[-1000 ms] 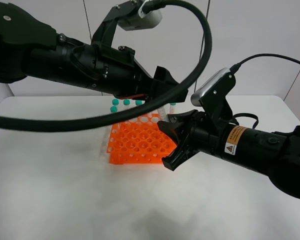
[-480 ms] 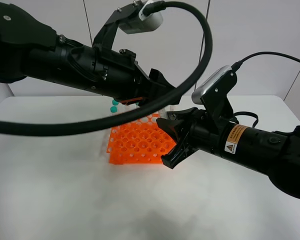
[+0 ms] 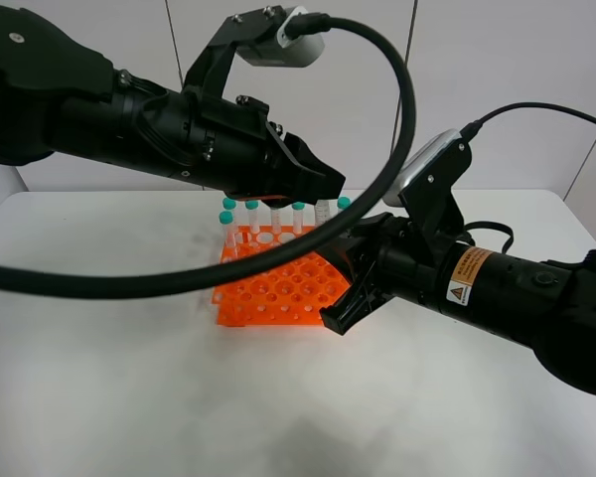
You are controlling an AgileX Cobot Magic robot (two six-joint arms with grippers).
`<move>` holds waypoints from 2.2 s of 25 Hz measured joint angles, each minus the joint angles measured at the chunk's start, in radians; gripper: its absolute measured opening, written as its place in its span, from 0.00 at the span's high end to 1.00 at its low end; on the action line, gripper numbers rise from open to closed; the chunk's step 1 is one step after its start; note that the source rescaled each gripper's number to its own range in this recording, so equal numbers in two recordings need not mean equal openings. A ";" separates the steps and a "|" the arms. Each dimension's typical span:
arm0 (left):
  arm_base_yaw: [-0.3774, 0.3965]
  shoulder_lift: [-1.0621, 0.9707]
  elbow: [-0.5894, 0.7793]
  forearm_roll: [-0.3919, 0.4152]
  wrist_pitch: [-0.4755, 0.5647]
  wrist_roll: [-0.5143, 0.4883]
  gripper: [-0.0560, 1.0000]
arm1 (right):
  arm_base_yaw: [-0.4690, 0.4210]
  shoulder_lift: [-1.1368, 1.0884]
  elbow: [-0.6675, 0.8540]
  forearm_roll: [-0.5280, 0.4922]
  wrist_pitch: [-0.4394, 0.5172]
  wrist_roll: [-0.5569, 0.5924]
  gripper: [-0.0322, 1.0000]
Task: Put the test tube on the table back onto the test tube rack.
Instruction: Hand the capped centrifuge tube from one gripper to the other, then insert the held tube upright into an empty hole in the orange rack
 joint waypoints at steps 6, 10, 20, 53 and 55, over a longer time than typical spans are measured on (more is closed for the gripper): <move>0.000 0.000 0.000 0.001 -0.002 0.003 0.92 | 0.000 0.000 0.000 0.001 0.000 -0.003 0.95; 0.000 0.000 0.000 0.002 -0.003 0.005 0.92 | -0.001 0.000 0.000 0.002 0.000 -0.025 0.90; 0.000 0.000 0.000 -0.013 0.005 0.003 0.95 | -0.001 0.000 0.000 -0.006 -0.022 -0.057 0.07; 0.000 0.000 0.000 -0.016 -0.019 0.003 0.95 | -0.032 0.000 0.000 0.092 0.458 -0.051 0.05; 0.000 0.000 0.000 -0.016 -0.019 0.003 0.95 | -0.060 0.000 0.000 0.097 0.517 -0.034 0.05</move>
